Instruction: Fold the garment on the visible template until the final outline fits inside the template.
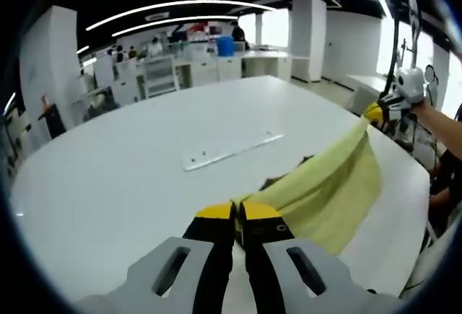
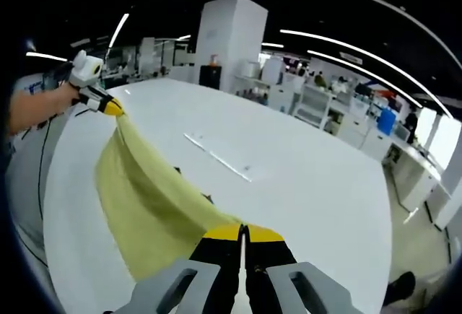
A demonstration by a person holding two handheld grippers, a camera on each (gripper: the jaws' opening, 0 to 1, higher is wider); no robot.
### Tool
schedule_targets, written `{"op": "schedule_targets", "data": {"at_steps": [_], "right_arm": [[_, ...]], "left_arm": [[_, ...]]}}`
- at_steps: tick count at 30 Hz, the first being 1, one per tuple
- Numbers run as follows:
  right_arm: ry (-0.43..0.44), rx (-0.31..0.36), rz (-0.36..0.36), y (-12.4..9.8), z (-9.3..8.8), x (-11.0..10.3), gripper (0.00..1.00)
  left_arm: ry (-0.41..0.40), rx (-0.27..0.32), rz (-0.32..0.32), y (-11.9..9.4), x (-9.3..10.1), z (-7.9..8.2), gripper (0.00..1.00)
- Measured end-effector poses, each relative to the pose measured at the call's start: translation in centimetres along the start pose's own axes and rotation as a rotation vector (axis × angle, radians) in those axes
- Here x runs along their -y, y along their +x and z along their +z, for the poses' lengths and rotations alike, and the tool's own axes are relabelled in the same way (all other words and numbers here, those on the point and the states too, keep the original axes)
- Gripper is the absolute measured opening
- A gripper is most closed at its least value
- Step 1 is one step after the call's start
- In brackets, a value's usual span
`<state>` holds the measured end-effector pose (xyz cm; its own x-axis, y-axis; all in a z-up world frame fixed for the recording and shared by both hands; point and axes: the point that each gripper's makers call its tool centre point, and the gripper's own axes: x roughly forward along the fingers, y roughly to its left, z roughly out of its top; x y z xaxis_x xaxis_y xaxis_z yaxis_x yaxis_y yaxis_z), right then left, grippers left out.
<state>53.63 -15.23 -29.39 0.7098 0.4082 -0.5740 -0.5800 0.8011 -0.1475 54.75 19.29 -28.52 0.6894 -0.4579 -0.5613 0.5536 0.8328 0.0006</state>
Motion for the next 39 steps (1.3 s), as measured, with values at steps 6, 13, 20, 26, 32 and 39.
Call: {"op": "schedule_targets", "data": {"at_steps": [6,13,20,26,32,39], "right_arm": [[-0.015,-0.024,-0.004,2.1,-0.4,0.0,0.00],[-0.015,-0.071,-0.008,4.2,-1.9,0.3,0.00],[-0.020,-0.132,-0.010,5.8,-3.9,0.6,0.00],[-0.011,-0.176,-0.009,7.0,-5.6,0.7,0.00],[-0.025,-0.207,-0.012,8.2,-6.7,0.7,0.00],[-0.021,-0.236,-0.012,9.0,-7.9,0.7,0.00]], "left_arm": [[0.002,-0.034,0.013,1.7,-0.7,-1.1,0.00],[-0.025,-0.061,0.019,3.4,-1.4,-2.3,0.00],[-0.022,-0.083,0.023,5.0,-1.5,-2.9,0.00],[-0.011,-0.112,0.025,6.4,-1.6,-3.9,0.00],[-0.018,-0.132,0.033,7.3,-1.8,-4.6,0.00],[-0.014,-0.180,0.046,8.3,-2.2,-6.2,0.01]]}}
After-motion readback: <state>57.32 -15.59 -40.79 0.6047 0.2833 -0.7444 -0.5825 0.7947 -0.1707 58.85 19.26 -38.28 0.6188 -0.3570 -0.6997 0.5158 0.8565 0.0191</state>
